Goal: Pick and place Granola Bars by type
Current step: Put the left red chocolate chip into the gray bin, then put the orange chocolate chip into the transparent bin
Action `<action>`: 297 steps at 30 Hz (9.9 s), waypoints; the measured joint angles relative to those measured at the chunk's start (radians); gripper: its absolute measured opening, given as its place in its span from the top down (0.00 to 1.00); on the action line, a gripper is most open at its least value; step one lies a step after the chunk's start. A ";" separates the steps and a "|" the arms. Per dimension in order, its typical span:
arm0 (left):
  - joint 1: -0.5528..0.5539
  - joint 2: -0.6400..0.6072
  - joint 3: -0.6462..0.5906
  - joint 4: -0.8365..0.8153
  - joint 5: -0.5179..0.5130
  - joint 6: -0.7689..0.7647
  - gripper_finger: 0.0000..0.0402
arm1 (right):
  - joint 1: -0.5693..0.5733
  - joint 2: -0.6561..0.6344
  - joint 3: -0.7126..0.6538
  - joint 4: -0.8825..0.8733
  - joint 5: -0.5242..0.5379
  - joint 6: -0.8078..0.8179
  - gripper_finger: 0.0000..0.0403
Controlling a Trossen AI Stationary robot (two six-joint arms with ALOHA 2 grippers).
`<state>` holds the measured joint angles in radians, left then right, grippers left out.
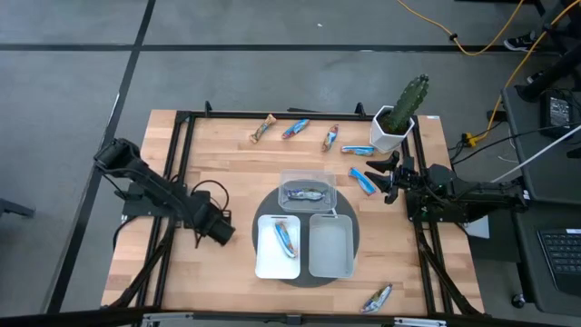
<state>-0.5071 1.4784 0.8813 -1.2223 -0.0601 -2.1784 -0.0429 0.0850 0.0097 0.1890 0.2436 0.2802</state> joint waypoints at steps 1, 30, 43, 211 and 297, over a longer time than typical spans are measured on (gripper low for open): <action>0.012 0.000 -0.012 0.017 -0.010 0.000 0.54 | 0.000 0.000 0.000 0.000 0.000 0.000 0.48; 0.016 0.001 -0.188 0.236 0.064 -0.007 0.31 | 0.000 0.000 0.000 0.000 0.001 -0.029 0.48; -0.016 -0.001 -0.224 0.285 0.012 0.032 0.50 | 0.000 0.000 0.000 0.000 0.000 -0.027 0.48; 0.432 0.381 0.879 0.364 -0.125 1.451 0.53 | 0.000 0.000 0.000 0.000 -0.001 -0.025 0.48; 1.269 0.731 0.811 0.282 0.029 2.199 0.50 | 0.000 0.000 0.000 0.000 0.000 -0.064 0.48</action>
<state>0.7620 2.2093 1.6924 -0.9402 -0.0311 0.0204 -0.0426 0.0849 0.0097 0.1891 0.2436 0.2157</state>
